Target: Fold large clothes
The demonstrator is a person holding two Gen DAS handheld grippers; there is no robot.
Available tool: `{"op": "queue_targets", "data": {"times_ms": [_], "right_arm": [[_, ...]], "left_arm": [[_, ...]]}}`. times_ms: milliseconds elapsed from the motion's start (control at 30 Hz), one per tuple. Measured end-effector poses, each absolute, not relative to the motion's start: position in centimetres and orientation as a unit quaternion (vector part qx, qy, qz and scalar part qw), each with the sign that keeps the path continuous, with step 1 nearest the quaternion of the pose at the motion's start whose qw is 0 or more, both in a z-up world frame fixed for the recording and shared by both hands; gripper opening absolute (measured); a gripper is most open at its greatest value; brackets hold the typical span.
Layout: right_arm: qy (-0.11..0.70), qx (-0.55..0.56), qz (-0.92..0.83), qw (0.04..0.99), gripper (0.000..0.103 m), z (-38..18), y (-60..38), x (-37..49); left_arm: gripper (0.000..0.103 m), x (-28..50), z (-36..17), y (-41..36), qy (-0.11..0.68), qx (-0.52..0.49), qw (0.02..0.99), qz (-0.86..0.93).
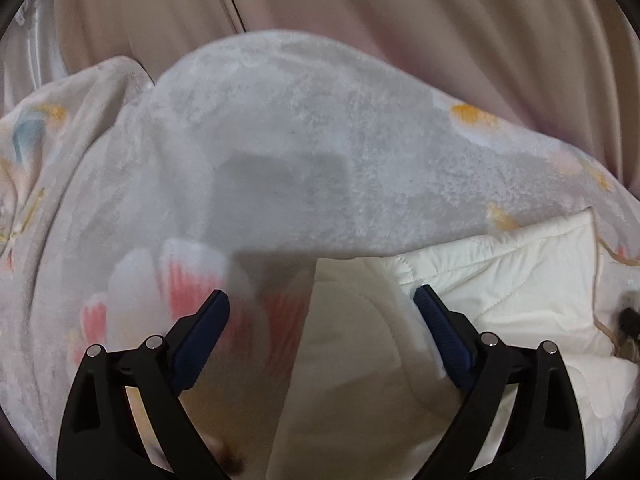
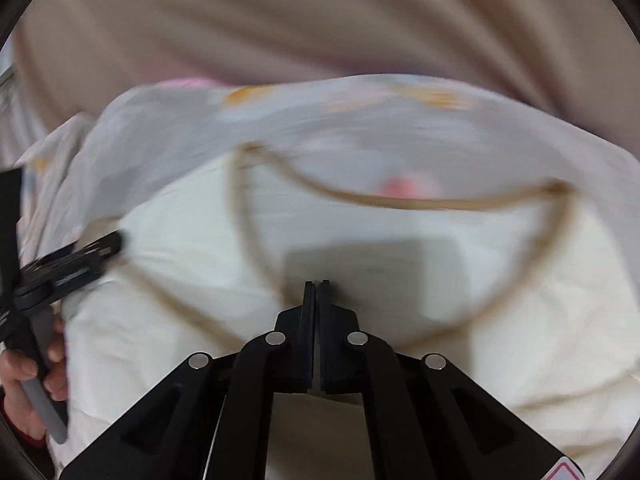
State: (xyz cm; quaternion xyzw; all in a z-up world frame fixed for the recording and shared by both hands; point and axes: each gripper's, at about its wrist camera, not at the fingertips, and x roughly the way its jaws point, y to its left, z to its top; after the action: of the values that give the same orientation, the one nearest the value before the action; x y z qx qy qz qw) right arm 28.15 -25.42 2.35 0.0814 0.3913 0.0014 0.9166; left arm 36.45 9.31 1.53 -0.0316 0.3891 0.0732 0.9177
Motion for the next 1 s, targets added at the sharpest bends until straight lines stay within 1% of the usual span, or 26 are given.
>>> {"op": "queue_targets", "data": {"times_ms": [67,100,133,200,267,333,367,400,433,500,533,567,600,667,733,767,867,900,933,1000], "right_arm": [[0.367,0.104,-0.012,0.924,0.004,3.8,-29.1,24.3],[0.358,0.108,-0.014,0.927,0.01,4.4,-30.4,22.5],[0.352,0.112,-0.013,0.929,0.014,4.9,-31.7,20.9],[0.354,0.117,0.007,0.928,0.014,5.0,-32.7,18.1],[0.367,0.109,0.014,0.924,0.014,4.2,-33.5,15.9],[0.381,0.075,-0.01,0.922,0.008,2.9,-33.6,14.3],[0.386,0.063,-0.028,0.92,0.008,1.9,-33.9,13.4],[0.391,0.065,-0.041,0.917,0.003,1.0,-35.1,12.2],[0.39,0.083,-0.044,0.916,0.0,0.5,-36.7,11.1],[0.381,0.13,-0.055,0.914,0.0,0.7,-39.2,8.8],[0.376,0.145,-0.067,0.913,0.004,1.2,-39.8,7.6],[0.367,0.148,-0.072,0.915,0.011,1.7,-39.7,6.7],[0.356,0.147,-0.061,0.921,0.014,2.4,-39.3,5.5],[0.35,0.131,-0.04,0.927,0.014,2.9,-38.1,4.1],[0.377,0.098,-0.054,0.919,0.017,1.0,-36.7,4.7],[0.39,0.092,-0.059,0.914,0.016,-0.2,-36.5,5.3],[0.386,0.133,-0.065,0.911,0.016,0.3,-37.7,3.4],[0.381,0.139,-0.075,0.911,0.019,0.9,-37.7,2.3],[0.377,0.147,-0.076,0.911,0.028,1.3,-37.5,1.0],[0.367,0.166,-0.066,0.913,0.029,2.2,-37.4,-2.4]], "left_arm": [[0.088,34.0,3.1,9.1,0.369,-0.033,0.928,0.043],[0.088,32.6,3.9,8.7,0.361,-0.036,0.932,0.023],[0.088,30.9,4.7,8.0,0.352,-0.034,0.935,-0.004],[0.089,28.3,5.3,6.0,0.352,-0.013,0.934,-0.05],[0.089,25.9,4.6,4.0,0.364,0.031,0.928,-0.077],[0.089,24.4,2.9,2.6,0.381,0.077,0.918,-0.082],[0.09,24.1,1.9,2.7,0.389,0.088,0.914,-0.076],[0.09,23.9,1.1,3.2,0.398,0.086,0.91,-0.072],[0.09,23.5,0.9,3.8,0.403,0.075,0.909,-0.073],[0.09,23.3,1.1,5.2,0.407,0.057,0.91,-0.061],[0.09,23.4,1.3,5.7,0.406,0.058,0.911,-0.047],[0.09,23.3,1.4,5.9,0.406,0.06,0.911,-0.041],[0.09,23.0,1.4,6.0,0.407,0.062,0.91,-0.039],[0.09,22.5,1.0,6.1,0.408,0.062,0.91,-0.033],[0.092,22.3,0.7,6.4,0.407,0.059,0.911,-0.03],[0.092,22.1,0.6,6.7,0.408,0.055,0.911,-0.029],[0.092,20.6,1.1,7.8,0.414,0.057,0.908,-0.018],[0.091,19.7,1.3,8.4,0.417,0.056,0.907,-0.022],[0.09,18.3,1.7,9.3,0.42,0.051,0.906,-0.027],[0.09,15.0,2.0,10.9,0.434,0.039,0.899,-0.046]]}}
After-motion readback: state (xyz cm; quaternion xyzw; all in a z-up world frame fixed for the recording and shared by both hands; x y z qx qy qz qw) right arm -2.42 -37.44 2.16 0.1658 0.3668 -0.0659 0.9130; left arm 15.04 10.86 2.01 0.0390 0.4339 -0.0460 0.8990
